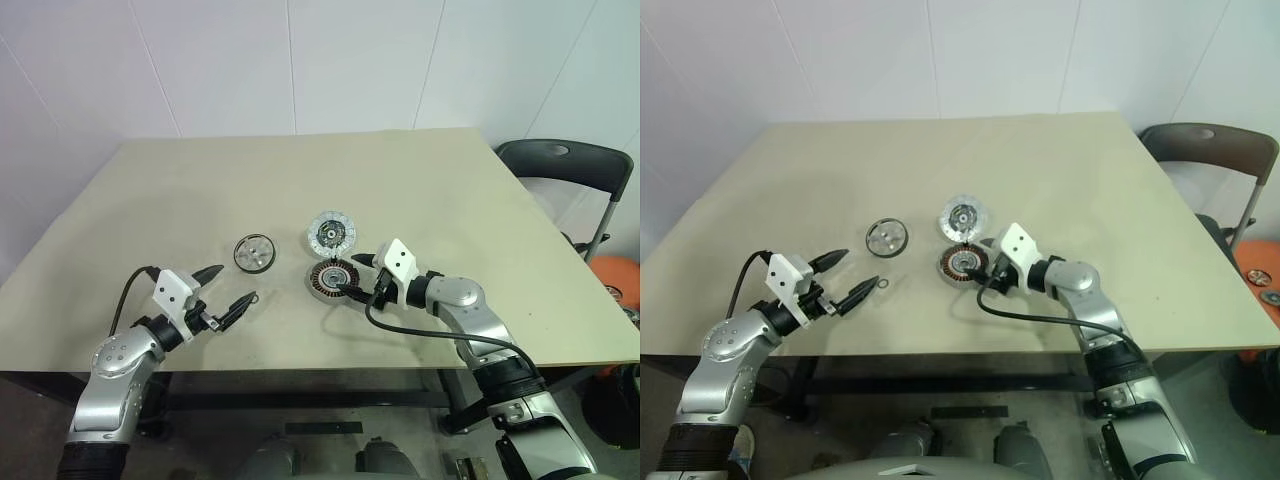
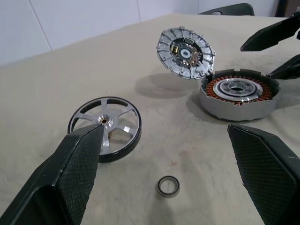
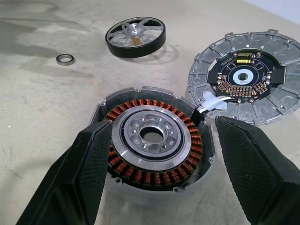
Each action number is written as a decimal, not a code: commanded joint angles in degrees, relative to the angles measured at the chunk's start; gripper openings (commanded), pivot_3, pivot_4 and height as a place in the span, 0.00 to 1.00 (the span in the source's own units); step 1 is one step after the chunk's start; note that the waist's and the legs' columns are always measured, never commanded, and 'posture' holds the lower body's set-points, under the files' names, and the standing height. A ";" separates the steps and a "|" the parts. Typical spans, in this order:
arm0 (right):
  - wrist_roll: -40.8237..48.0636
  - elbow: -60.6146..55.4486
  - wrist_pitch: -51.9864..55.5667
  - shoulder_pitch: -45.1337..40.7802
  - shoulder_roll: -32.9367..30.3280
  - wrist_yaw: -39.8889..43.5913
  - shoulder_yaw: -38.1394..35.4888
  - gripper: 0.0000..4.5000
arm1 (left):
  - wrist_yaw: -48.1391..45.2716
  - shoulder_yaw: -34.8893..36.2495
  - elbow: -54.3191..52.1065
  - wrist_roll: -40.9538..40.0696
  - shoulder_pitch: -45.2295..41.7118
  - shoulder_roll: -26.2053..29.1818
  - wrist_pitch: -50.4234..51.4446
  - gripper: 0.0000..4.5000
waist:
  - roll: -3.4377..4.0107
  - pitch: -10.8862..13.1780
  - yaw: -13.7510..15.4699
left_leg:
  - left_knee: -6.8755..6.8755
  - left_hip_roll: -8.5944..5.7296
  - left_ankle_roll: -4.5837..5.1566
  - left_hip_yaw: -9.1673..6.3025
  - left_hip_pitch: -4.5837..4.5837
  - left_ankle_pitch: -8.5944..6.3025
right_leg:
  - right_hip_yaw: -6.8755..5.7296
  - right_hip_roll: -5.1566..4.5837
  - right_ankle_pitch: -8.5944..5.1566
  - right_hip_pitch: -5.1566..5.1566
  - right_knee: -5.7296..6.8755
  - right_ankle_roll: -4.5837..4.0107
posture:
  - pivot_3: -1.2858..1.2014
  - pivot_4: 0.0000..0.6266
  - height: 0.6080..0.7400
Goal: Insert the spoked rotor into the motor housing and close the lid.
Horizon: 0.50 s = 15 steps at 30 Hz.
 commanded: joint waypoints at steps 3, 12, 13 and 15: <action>-0.48 -1.25 -2.22 -1.07 -0.12 -0.45 -0.03 0.82 | 0.19 0.71 -2.17 -0.60 -0.28 0.31 -0.19 1.00 | 0.00 0.00 0.01 | 0.00 0.00 0.00 0.00 0.00 0.00 | 0.00 0.00 0.00 0.00 0.00 0.00 | 0.52 0.00 1.00; 0.50 -0.76 -1.46 -1.50 0.89 -1.33 -1.07 0.82 | 0.18 0.69 -2.03 -0.40 0.20 0.28 -0.75 1.00 | -0.03 -0.02 -1.78 | -0.03 -2.31 0.03 -3.42 0.03 0.54 | -3.29 -1.94 -0.89 1.42 -0.09 0.37 | 0.52 0.00 1.00; 0.31 -0.62 -1.57 -1.56 0.87 -1.39 -0.92 0.82 | 0.19 0.71 -2.02 -0.42 0.15 0.32 -0.71 1.00 | -0.01 -0.02 -1.50 | -0.06 -2.25 0.04 -3.27 0.02 0.52 | -2.95 -1.87 -0.89 1.30 -0.01 0.39 | 0.52 0.00 1.00; 0.09 -0.55 -1.82 -1.48 0.86 -1.34 -0.79 0.82 | 0.19 0.76 -2.06 -0.46 0.11 0.37 -0.64 1.00 | -0.03 -0.02 -1.15 | -0.07 -2.25 0.04 -3.18 -0.04 0.52 | -2.89 -1.89 -0.88 1.18 -0.01 0.39 | 0.52 0.00 1.00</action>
